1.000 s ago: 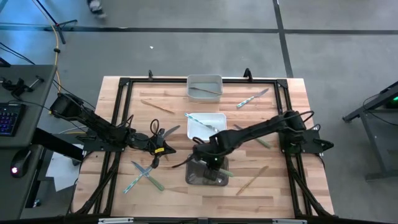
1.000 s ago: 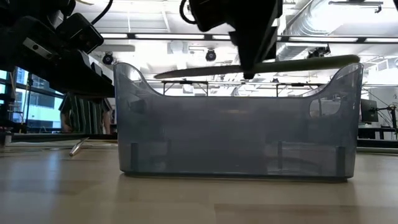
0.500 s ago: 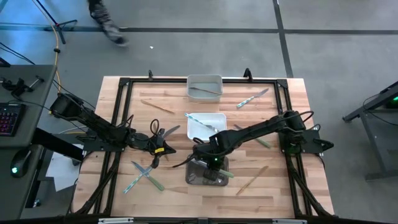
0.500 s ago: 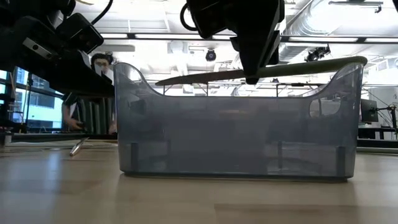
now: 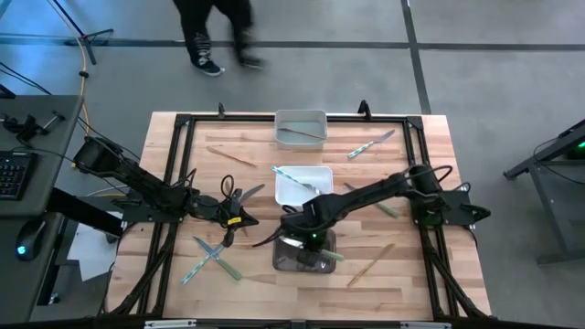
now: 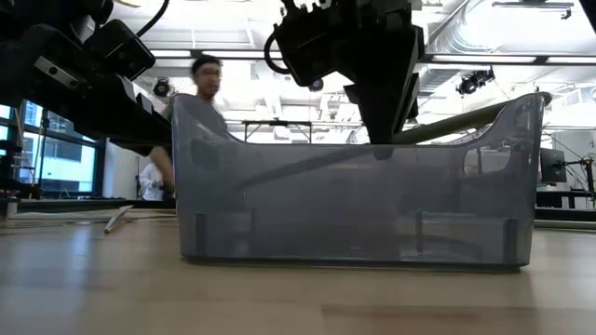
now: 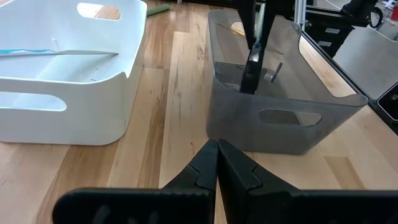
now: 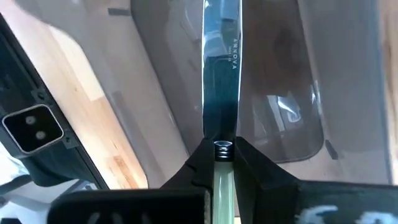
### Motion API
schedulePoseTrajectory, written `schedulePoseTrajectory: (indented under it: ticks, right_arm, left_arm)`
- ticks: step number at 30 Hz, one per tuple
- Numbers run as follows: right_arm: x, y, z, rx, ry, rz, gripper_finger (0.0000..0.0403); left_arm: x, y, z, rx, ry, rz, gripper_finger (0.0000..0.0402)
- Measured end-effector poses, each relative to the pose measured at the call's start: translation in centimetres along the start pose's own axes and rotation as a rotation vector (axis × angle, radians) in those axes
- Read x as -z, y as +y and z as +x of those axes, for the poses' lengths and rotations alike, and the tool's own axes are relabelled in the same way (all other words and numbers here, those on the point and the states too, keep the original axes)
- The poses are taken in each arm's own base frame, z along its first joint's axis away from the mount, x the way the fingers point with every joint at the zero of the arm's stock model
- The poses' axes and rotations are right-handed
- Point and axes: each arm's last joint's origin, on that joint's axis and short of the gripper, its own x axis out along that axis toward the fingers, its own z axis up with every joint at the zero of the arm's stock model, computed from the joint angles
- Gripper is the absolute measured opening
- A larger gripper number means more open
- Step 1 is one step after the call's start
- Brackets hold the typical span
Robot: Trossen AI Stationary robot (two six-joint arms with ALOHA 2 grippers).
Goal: Sort silverware by color (type)
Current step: Put the light green table knife into the black bin, then put the gold table knife into the gray bin
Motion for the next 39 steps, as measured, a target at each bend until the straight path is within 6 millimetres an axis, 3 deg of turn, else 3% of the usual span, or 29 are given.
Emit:
schedulePoseTrajectory:
  ticks: [8,15,21,25,31,34,39]
  right_arm:
    - [-0.5,-0.4,-0.2,0.014,-0.027,0.029,0.0017]
    - [-0.4,-0.4,-0.4,0.031,-0.026,0.007,0.0094]
    - [-0.3,1.0,-2.4,0.056,-0.057,-0.079,0.0135]
    - [0.8,2.5,-3.6,0.182,-0.093,-0.221,0.0114]
    - [3.5,5.4,-3.4,0.225,-0.199,-0.439,0.0014]
    - [4.7,6.1,-2.6,0.240,-0.289,-0.515,0.0014]
    - [6.1,5.2,-0.5,0.151,-0.452,-0.640,0.0002]
  left_arm:
    - [0.0,0.0,0.0,0.000,0.000,0.000,0.0000]
    - [0.0,0.0,0.0,0.000,0.000,-0.001,0.0000]
    - [0.0,0.0,0.0,0.000,0.000,-0.009,0.0000]
    - [0.0,0.0,0.0,0.000,0.001,-0.009,0.0000]
    - [0.3,-0.5,-0.1,0.021,0.018,0.005,0.0000]
    - [0.4,-0.7,-0.2,0.025,0.022,0.012,0.0000]
    - [0.4,-1.1,-0.3,0.018,0.018,0.020,0.0000]
